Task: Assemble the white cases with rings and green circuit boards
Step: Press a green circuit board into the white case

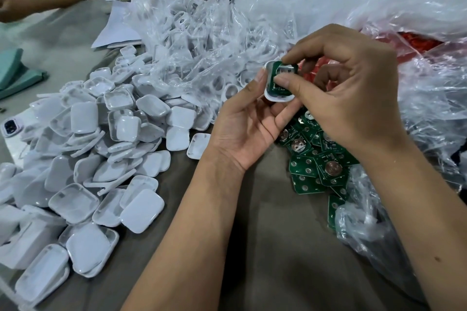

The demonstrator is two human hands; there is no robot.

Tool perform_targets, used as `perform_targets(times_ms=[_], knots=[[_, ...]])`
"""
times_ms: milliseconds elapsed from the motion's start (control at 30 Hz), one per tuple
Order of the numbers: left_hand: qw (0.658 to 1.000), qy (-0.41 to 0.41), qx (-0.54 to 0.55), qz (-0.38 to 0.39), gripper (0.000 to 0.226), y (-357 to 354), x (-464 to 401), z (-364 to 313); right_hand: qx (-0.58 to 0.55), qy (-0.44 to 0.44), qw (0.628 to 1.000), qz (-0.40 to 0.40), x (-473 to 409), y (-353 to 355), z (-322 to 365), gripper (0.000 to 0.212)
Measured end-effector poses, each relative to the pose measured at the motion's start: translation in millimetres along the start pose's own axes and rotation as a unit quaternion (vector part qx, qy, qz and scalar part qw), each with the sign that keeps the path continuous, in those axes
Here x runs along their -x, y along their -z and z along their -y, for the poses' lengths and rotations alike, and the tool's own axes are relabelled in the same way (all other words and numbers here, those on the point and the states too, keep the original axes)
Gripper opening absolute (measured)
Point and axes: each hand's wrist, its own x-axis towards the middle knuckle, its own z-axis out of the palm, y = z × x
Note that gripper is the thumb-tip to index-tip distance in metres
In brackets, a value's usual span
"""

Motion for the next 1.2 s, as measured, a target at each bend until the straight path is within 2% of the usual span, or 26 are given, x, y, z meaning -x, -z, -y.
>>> perform_targets(times_ms=[267, 400, 900, 1067, 1200], knots=[[1.0, 0.002, 0.014, 0.01, 0.022, -1.1, 1.0, 1.1, -0.132, -0.05, 0.986, -0.087, -2.5, 0.6, -0.9, 0.018], [0.999, 0.003, 0.032, 0.022, 0.023, -0.6, 3.2, 0.7, -0.181, -0.056, 0.976, -0.106, -5.4, 6.9, -1.9, 0.022], [0.996, 0.005, 0.013, 0.09, 0.03, 1.1, 1.3, 0.1, -0.139, 0.002, 0.99, -0.007, -4.0, 6.8, 15.9, 0.016], [0.998, 0.001, 0.014, 0.063, 0.038, 1.7, -0.4, 0.3, -0.139, -0.016, 0.99, 0.023, -3.1, 6.7, 12.9, 0.016], [0.999, 0.0, 0.019, 0.047, 0.027, 2.1, 0.3, 0.4, -0.131, -0.028, 0.991, -0.006, -3.3, 6.3, 11.4, 0.017]])
